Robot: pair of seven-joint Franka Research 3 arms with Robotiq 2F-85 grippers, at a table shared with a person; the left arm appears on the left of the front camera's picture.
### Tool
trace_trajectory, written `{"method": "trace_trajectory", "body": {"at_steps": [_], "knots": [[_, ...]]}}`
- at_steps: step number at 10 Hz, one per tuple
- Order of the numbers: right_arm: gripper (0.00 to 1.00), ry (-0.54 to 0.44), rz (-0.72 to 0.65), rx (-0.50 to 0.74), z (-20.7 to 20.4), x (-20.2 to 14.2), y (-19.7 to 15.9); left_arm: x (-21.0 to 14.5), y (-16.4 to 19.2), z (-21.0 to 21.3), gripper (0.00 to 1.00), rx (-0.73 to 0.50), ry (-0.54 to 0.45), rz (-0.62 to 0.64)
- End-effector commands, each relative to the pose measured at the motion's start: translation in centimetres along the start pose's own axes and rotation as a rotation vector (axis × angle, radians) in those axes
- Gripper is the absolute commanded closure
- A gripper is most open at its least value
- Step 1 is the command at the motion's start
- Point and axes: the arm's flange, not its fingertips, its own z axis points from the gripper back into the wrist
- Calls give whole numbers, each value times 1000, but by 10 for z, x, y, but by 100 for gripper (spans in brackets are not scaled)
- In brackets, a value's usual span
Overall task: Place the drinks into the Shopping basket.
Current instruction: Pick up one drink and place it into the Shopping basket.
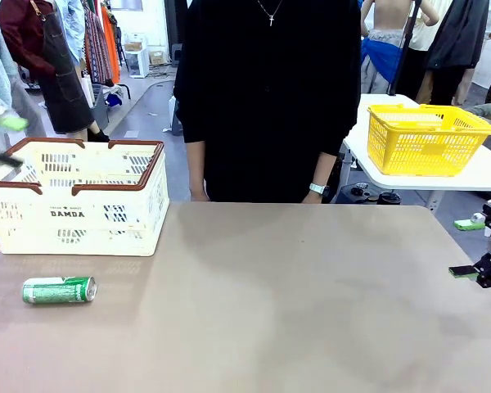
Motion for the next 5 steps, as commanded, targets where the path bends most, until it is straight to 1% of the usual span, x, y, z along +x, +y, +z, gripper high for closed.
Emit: {"method": "trace_trajectory", "body": {"at_steps": [1,2,3,4,5], "knots": [[0,-3,-20,-17,0,-4,3,-22,51,13,0,-117,73,90],[0,-3,-20,-17,0,-4,3,-41,74,30,0,-196,-20,90],[0,-3,-20,-17,0,-4,3,-48,86,42,0,-212,-54,77],[0,-3,-20,-17,0,-4,3,-44,98,47,0,-158,-83,93],[0,-3,-20,-17,0,-4,3,-61,80,26,0,-201,-13,85]]}}
